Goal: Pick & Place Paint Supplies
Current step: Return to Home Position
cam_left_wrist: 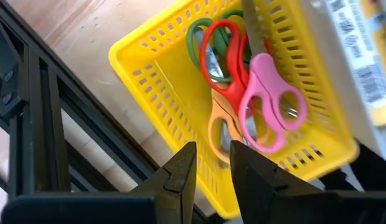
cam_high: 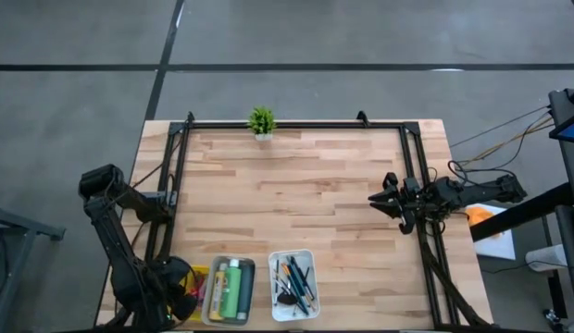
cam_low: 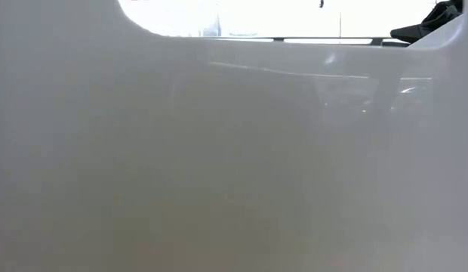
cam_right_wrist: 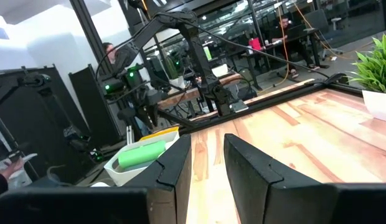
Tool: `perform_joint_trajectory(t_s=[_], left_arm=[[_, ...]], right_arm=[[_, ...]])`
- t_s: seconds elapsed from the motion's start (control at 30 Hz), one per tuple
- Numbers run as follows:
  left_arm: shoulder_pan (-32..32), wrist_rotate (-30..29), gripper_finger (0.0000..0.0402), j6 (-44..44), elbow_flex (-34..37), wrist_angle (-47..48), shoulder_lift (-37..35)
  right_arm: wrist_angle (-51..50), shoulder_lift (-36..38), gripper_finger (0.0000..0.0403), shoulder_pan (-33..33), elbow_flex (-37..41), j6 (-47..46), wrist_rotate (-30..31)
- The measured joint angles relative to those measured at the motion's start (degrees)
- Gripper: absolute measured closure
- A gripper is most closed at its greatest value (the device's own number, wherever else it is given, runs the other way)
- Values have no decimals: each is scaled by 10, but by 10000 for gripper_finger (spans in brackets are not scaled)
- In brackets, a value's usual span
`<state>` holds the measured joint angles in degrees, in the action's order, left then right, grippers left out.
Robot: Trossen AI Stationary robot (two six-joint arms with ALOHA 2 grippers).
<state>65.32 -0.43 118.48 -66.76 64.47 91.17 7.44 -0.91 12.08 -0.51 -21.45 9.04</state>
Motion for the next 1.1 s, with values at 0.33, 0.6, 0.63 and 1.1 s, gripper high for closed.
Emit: perform_joint_trajectory(t_s=[0.33,0.6,0.63,1.1], left_arm=[[0,-31,302,82,0,28,-83],[-2,-169,302,134,0,40,-128],[-5,-188,302,141,1,44,-132],[-177,-394,302,-114,4,-46,-156]], right_arm=[[0,0,309,0,0,0,0],[0,0,309,0,0,0,0],[0,0,309,0,0,0,0],[0,0,309,0,0,0,0]])
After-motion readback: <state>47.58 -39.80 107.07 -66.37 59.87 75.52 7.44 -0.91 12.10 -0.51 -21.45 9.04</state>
